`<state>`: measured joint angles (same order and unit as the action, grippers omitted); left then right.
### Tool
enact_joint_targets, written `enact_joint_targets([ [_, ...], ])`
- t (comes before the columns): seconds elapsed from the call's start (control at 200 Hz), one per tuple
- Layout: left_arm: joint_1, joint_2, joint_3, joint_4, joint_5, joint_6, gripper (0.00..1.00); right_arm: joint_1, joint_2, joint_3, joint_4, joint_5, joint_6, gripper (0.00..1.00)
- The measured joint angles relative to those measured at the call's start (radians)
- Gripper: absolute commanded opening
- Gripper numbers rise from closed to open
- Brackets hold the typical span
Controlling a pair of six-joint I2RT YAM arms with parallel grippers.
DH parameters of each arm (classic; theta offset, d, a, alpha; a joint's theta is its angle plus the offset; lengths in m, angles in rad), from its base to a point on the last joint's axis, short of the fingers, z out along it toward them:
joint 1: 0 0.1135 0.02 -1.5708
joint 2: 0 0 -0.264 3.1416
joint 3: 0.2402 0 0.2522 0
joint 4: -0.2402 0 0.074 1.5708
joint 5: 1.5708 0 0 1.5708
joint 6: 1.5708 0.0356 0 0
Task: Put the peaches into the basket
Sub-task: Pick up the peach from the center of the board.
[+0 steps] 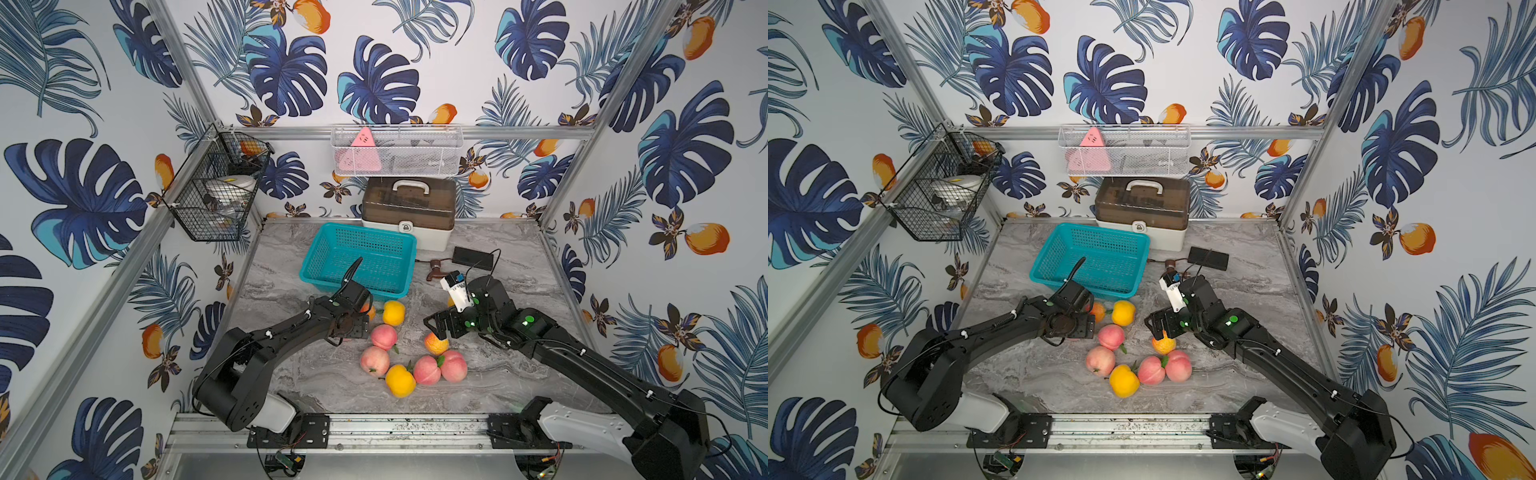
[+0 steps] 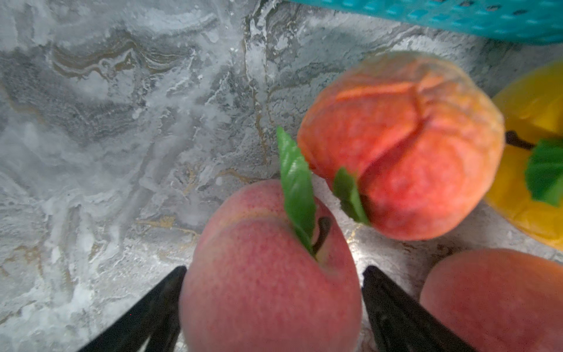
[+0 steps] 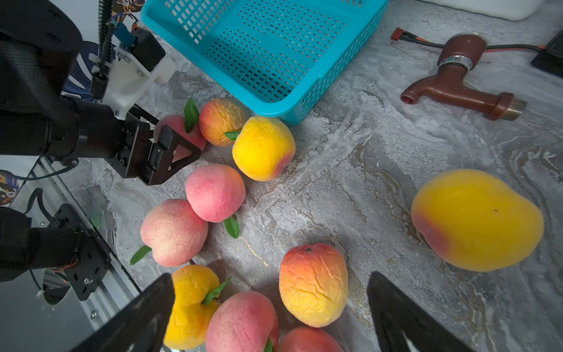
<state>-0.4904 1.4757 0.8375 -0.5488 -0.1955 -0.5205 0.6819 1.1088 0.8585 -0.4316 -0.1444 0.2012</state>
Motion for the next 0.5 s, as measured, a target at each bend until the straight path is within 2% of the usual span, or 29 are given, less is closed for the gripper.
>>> enact_joint_targets([
  [0.265, 0.000, -0.013, 0.000, 0.002, -0.006, 0.004, 0.68, 0.000, -0.003, -0.003, 0.010, -0.006, -0.001, 1.00],
  [0.5, -0.005, -0.095, -0.002, -0.033, 0.001, 0.004, 0.68, 0.000, -0.047, -0.021, 0.045, -0.034, -0.012, 1.00],
])
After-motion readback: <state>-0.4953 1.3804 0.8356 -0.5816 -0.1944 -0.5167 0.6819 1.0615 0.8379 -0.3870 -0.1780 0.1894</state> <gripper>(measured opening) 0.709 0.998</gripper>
